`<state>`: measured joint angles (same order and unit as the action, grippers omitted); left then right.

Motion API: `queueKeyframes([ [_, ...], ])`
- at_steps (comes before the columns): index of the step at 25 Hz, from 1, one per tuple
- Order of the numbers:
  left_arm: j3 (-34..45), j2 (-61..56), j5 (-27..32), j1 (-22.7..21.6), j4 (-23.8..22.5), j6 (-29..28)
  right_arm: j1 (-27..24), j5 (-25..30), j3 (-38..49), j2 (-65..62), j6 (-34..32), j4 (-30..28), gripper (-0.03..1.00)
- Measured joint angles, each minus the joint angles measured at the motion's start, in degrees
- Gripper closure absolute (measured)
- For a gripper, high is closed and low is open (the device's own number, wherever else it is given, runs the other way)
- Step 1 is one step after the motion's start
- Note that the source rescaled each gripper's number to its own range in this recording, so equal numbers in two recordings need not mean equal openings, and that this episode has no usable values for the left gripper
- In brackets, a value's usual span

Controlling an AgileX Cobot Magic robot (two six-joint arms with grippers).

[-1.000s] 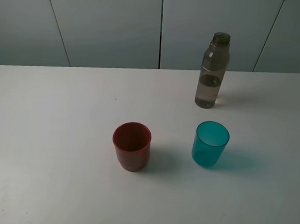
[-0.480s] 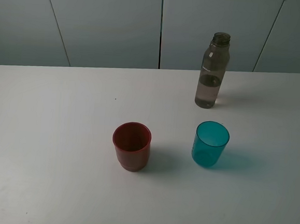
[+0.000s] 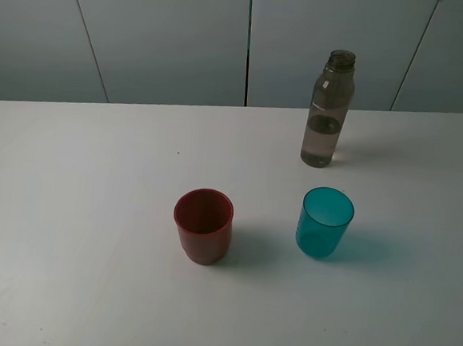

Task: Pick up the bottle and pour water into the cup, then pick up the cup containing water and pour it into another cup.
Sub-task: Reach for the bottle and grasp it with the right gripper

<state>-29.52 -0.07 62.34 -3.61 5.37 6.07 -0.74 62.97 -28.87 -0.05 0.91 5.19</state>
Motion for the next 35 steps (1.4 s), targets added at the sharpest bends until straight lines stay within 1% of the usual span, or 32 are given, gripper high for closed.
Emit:
queueKeyframes([
  [11,0.0,0.0,0.0,0.0,0.0,0.0,0.0,0.0,0.0,0.0,-0.22,-0.11,-0.03],
  [16,0.0,0.0,0.0,0.0,0.0,0.0,0.0,-0.13,0.0,0.0,-0.91,-4.16,-0.03],
  [21,0.0,0.0,0.0,0.0,0.0,0.0,0.0,-0.13,0.0,0.32,-1.72,-5.19,-0.03],
  [23,0.0,0.0,0.0,0.0,0.0,0.0,0.0,-0.13,0.0,2.8,-1.58,-5.55,-0.03],
  [27,0.0,0.0,0.0,0.0,0.0,0.0,0.0,-0.92,-0.44,11.32,1.38,-5.55,-0.03],
  [28,0.0,0.0,0.0,0.0,0.0,0.0,0.0,-3.19,-0.92,13.57,2.23,-5.19,-0.03],
  [29,0.0,0.0,0.0,0.0,0.0,0.0,0.5,-8.01,-1.19,16.24,2.84,-4.69,-0.03],
  [30,0.0,0.0,0.0,0.0,0.0,0.0,1.28,-12.35,-1.44,18.82,3.15,-3.13,-0.03],
  [32,0.0,0.0,0.0,0.0,0.0,0.0,3.48,-22.76,-1.67,23.68,3.81,0.15,-0.03],
  [33,0.0,0.0,0.0,0.0,0.0,0.0,5.19,-27.84,-1.81,27.64,4.39,0.74,-0.03],
  [35,0.0,0.0,0.0,0.0,0.0,0.0,8.11,-35.48,-1.8,34.82,5.02,0.64,-0.03],
])
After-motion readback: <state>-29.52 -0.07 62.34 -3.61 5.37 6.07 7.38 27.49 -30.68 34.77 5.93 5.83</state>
